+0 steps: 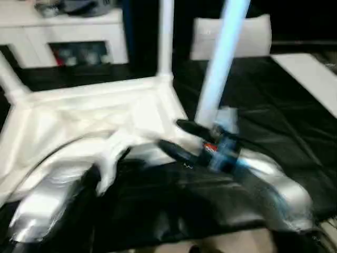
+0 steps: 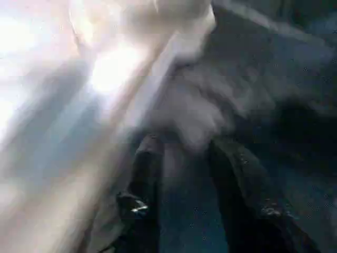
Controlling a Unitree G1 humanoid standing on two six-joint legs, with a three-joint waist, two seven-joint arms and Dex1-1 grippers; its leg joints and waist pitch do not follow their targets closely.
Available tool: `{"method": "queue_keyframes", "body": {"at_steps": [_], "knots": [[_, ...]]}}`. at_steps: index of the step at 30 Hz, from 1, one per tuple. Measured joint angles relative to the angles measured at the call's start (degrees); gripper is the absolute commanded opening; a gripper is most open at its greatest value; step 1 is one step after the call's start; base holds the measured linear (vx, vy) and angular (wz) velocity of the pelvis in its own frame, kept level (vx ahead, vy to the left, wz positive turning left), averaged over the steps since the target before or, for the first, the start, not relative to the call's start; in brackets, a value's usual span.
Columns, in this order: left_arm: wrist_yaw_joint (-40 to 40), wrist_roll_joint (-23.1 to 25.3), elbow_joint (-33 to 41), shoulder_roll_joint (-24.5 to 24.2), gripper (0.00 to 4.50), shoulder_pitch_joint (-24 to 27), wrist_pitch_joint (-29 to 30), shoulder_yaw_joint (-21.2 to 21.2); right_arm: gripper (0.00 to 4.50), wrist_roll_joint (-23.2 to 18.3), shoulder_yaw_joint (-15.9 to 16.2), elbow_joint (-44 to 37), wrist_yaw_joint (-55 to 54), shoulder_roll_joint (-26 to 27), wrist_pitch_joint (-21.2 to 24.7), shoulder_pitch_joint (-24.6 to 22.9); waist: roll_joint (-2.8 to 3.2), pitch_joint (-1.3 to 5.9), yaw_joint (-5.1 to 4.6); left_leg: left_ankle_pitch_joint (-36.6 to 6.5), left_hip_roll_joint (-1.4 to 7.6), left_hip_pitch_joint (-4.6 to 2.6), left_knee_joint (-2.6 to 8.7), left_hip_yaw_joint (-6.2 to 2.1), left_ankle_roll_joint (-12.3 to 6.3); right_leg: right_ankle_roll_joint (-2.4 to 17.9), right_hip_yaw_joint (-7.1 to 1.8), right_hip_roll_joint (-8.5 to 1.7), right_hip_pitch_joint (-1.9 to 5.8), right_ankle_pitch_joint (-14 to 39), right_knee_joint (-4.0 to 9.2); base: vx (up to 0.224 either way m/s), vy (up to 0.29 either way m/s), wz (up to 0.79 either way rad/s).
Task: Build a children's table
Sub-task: Rotate table base
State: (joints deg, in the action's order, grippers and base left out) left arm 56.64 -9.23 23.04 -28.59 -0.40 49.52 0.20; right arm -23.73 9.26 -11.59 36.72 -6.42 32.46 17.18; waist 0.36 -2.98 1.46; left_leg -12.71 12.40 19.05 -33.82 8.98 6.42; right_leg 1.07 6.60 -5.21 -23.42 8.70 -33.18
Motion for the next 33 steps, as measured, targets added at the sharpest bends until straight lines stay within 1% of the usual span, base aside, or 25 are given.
{"method": "queue_keyframes", "body": {"at_steps": [1, 2, 3, 4, 5, 7, 9, 11, 12, 15, 18, 21, 23, 25, 26, 29, 33], "knots": [[-0.51, 0.03, 1.80, 0.12, 2.07, 1.73, 1.68, 0.43, 4.50, 1.19, 0.42, 1.79, -1.50, 0.67, -0.09, 0.88, -0.16, -0.04, 0.31, 0.02, -0.01, 0.01, -0.01, -0.02, 0.03, 0.00, 0.00, 0.01, 0.01, 0.00, 0.01, 0.000, 0.000, 0.00], [-1.19, 0.07, 3.15, 0.27, 2.07, 2.92, 2.98, 1.11, 4.50, 2.12, 1.00, 2.97, -2.50, 1.41, -0.13, 1.33, -0.20, -0.04, 0.58, 0.03, -0.01, 0.02, -0.01, -0.07, 0.05, 0.00, 0.01, 0.02, 0.01, 0.00, 0.01, 0.000, 0.000, 0.00], [-2.12, 0.26, 4.48, 0.44, 2.18, 3.76, 4.34, 1.63, 4.50, 3.22, 2.11, 4.32, -3.63, 1.89, -0.08, 1.93, -0.23, -0.02, 0.66, 0.03, -0.01, 0.01, -0.02, -0.07, 0.05, -0.01, -0.01, 0.02, 0.04, 0.00, 0.01, 0.000, 0.000, 0.00], [-3.60, 0.64, 6.28, 0.78, 2.18, 4.57, 6.03, 2.21, 4.50, 4.73, 3.66, 6.41, -5.13, 2.73, -0.02, 2.85, -0.23, -0.03, 0.65, 0.04, -0.03, 0.02, -0.02, -0.06, 0.06, -0.01, -0.08, 0.02, 0.07, 0.00, 0.01, 0.000, 0.000, 0.00], [-4.67, 0.91, 7.22, 1.07, 2.18, 4.70, 7.01, 2.26, 4.50, 5.86, 4.37, 7.95, -6.30, 3.13, 0.01, 3.31, -0.23, -0.03, 0.67, 0.04, -0.08, 0.03, -0.03, -0.06, 0.05, -0.01, -0.14, 0.02, 0.09, 0.00, 0.01, 0.000, 0.000, 0.00], [-8.54, 2.40, 8.29, 2.04, 2.18, 5.92, 8.25, 2.46, 4.50, 8.61, 4.87, 13.89, -10.95, 5.63, 0.12, 5.57, -0.22, -0.02, 0.14, 0.04, -0.20, -0.05, -0.03, -0.10, 0.05, -0.02, -0.29, 0.03, 0.13, 0.00, 0.01, 0.000, 0.000, 0.00], [-11.35, 3.41, 8.01, 2.06, 2.18, 7.35, 8.71, 2.38, 4.50, 10.45, 4.60, 18.52, -14.81, 6.99, -0.62, 7.25, -0.21, -0.03, -0.01, 0.04, -0.32, -0.03, -0.06, -0.16, 0.06, -0.03, -0.30, 0.05, 0.13, 0.00, 0.03, 0.000, 0.000, 0.00], [-13.43, 4.79, 6.94, 1.33, 2.18, 7.86, 8.65, 2.22, 4.50, 11.18, 3.27, 22.62, -17.77, 8.10, -1.87, 8.71, -0.20, -0.04, -0.07, 0.04, -0.41, 0.01, -0.06, -0.23, 0.05, -0.05, -0.30, 0.07, 0.12, -0.01, 0.02, 0.000, 0.000, 0.00], [-13.99, 5.51, 6.43, 0.96, 2.18, 7.93, 8.29, 2.22, 4.50, 11.33, 2.51, 23.95, -18.78, 8.45, -2.14, 9.35, -0.17, -0.06, 0.02, 0.04, -0.41, 0.01, -0.06, -0.25, 0.06, -0.05, -0.30, 0.09, 0.13, -0.02, 0.02, 0.000, 0.000, 0.00], [-15.97, 6.73, 4.40, 0.96, 2.18, 7.03, 6.92, 2.11, 4.50, 12.37, 1.07, 28.33, -22.53, 8.96, -4.90, 11.72, -0.14, -0.07, 0.38, 0.04, -0.41, 0.02, -0.06, -0.31, 0.05, -0.06, -0.40, 0.09, 0.14, -0.02, 0.01, 0.000, 0.000, 0.00], [-17.52, 6.78, 3.01, 1.76, 2.18, 5.65, 6.30, 1.83, 4.50, 13.33, -1.84, 31.90, -26.89, 8.87, -7.77, 13.77, -0.15, -0.06, 0.63, 0.04, -0.52, 0.02, -0.08, -0.31, 0.04, 0.06, -0.85, 0.11, 0.12, -0.10, -0.11, 0.000, 0.000, 0.00], [-18.24, 6.62, 1.74, 2.21, 2.18, 4.02, 5.15, -0.47, 4.50, 14.29, -4.45, 36.33, -31.36, 8.09, -11.12, 15.64, -0.16, -0.06, 0.98, 0.04, -0.57, 0.04, -0.15, -0.25, 0.02, 0.04, -1.04, 0.10, 0.12, -0.09, -0.12, 0.000, 0.000, 0.00], [-18.31, 6.57, 0.53, 2.36, 2.18, 3.31, 3.84, -1.27, 4.50, 14.50, -6.20, 38.70, -33.41, 6.56, -13.15, 16.43, -0.15, -0.06, 1.31, 0.04, -0.57, 0.07, -0.17, -0.23, 0.00, 0.04, -1.05, 0.09, 0.12, -0.08, -0.12, 0.000, 0.000, 0.00], [-18.63, 6.60, -0.90, 2.69, 2.18, 2.38, 2.79, -1.69, 4.50, 14.64, -8.18, 40.34, -34.98, 4.24, -14.43, 16.69, -0.15, -0.06, 1.88, 0.06, -0.57, 0.09, -0.23, -0.20, -0.03, -0.03, -1.05, 0.06, 0.12, -0.05, -0.24, 0.000, 0.000, 0.00], [-18.79, 6.64, -1.43, 2.70, 2.18, 2.21, 2.24, -1.77, 4.50, 14.74, -9.04, 40.95, -35.39, 3.28, -14.84, 16.70, -0.15, -0.06, 1.94, 0.06, -0.56, 0.09, -0.28, -0.19, -0.03, -0.10, -1.07, 0.04, 0.12, 0.00, -0.33, 0.000, 0.000, 0.00], [-19.83, 6.73, -2.99, 2.84, 2.18, 1.51, 0.82, -1.95, 4.50, 14.95, -11.59, 42.34, -36.53, 0.75, -15.77, 16.67, -0.15, -0.06, 1.79, 0.06, -0.56, 0.07, -0.35, -0.15, -0.03, -0.20, -1.14, 0.04, 0.12, 0.07, -0.57, 0.000, 0.000, 0.00], [-21.31, 6.94, -5.24, 3.64, 2.18, -0.87, -1.90, -2.90, 4.50, 15.17, -13.63, 44.74, -36.75, -2.90, -18.13, 16.54, -0.14, -0.07, 1.57, 0.07, -0.56, 0.11, -0.43, -0.13, -0.02, -0.52, -1.17, 0.06, 0.11, 0.35, -0.89, 0.000, 0.000, 0.00]]}}
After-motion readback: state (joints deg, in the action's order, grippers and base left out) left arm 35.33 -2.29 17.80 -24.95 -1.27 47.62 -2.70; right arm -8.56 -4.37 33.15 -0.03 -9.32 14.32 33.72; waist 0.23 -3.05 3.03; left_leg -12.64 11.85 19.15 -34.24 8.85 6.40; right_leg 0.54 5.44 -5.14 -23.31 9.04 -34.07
